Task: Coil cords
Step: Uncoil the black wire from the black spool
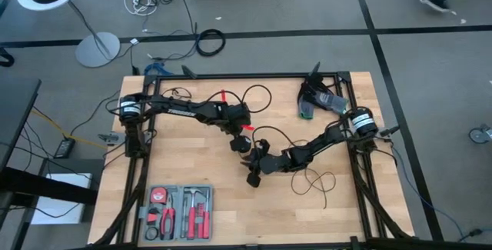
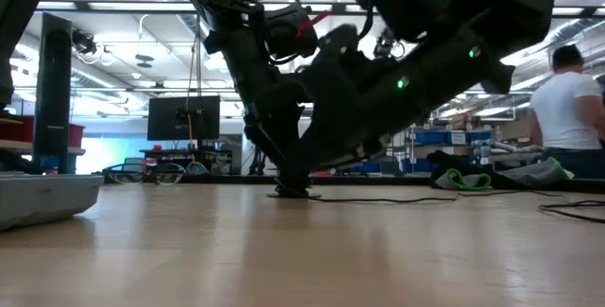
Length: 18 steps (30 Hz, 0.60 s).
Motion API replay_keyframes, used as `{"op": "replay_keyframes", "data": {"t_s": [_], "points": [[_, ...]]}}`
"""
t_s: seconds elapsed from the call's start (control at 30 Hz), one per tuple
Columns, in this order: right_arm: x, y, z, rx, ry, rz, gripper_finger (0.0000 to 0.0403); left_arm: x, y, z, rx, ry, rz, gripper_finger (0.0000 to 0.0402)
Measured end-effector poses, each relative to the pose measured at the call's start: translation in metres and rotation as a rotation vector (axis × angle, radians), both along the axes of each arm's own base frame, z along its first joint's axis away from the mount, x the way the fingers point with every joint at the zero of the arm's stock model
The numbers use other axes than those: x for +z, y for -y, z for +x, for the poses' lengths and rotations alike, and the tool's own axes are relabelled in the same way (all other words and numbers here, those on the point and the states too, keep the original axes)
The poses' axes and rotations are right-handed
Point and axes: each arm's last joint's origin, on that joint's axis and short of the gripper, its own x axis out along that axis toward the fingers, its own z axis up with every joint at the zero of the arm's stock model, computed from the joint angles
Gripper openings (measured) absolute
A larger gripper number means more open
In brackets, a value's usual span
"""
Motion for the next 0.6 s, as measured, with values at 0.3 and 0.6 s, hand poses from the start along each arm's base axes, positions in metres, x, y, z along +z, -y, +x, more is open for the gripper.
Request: {"op": "replay_keyframes", "data": {"t_s": [0.3,0.6], "points": [[-0.0068,0.0045,0.0072,0.013,-0.075,-0.031,0.0132,0.0,0.0001,0.0,0.002,-0.001,0.001,0.0379],[-0.0132,0.0051,0.0018,0.001,-0.156,-0.004,0.0133,-0.0003,0.0002,-0.0005,0.003,-0.006,0.0,0.0379]]}}
